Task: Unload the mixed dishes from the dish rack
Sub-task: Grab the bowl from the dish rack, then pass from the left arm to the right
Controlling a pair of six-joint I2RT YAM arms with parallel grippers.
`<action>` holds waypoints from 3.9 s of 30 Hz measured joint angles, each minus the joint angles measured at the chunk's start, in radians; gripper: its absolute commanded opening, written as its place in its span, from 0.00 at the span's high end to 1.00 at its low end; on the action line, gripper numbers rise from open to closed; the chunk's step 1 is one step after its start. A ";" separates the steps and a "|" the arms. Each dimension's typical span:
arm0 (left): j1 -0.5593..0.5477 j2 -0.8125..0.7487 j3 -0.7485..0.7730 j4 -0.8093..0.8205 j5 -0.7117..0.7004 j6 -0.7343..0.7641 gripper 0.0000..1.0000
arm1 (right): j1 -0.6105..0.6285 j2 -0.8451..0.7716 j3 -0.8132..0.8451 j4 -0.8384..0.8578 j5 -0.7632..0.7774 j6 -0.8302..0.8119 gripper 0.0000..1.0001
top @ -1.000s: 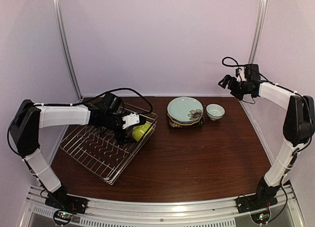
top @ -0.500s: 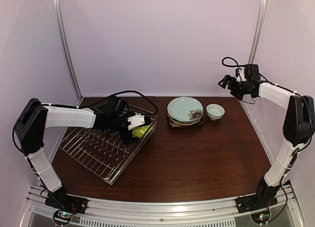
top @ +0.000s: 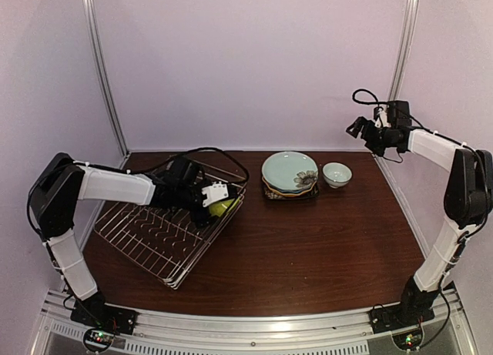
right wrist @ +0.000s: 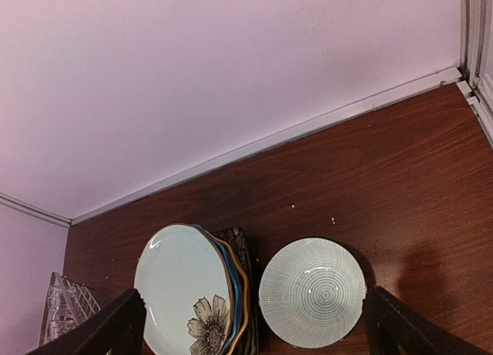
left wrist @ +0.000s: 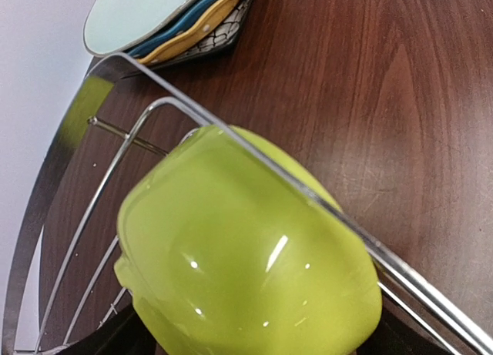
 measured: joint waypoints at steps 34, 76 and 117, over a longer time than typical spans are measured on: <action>-0.002 -0.142 -0.047 0.080 -0.055 -0.084 0.44 | 0.001 -0.025 -0.003 0.010 -0.026 -0.010 0.00; -0.040 -0.449 -0.082 0.652 0.306 -0.900 0.45 | 0.650 -0.405 -0.261 0.410 0.097 -0.160 0.17; -0.129 -0.338 -0.081 0.892 0.333 -1.135 0.03 | 0.814 -0.314 -0.080 0.241 0.253 -0.316 1.00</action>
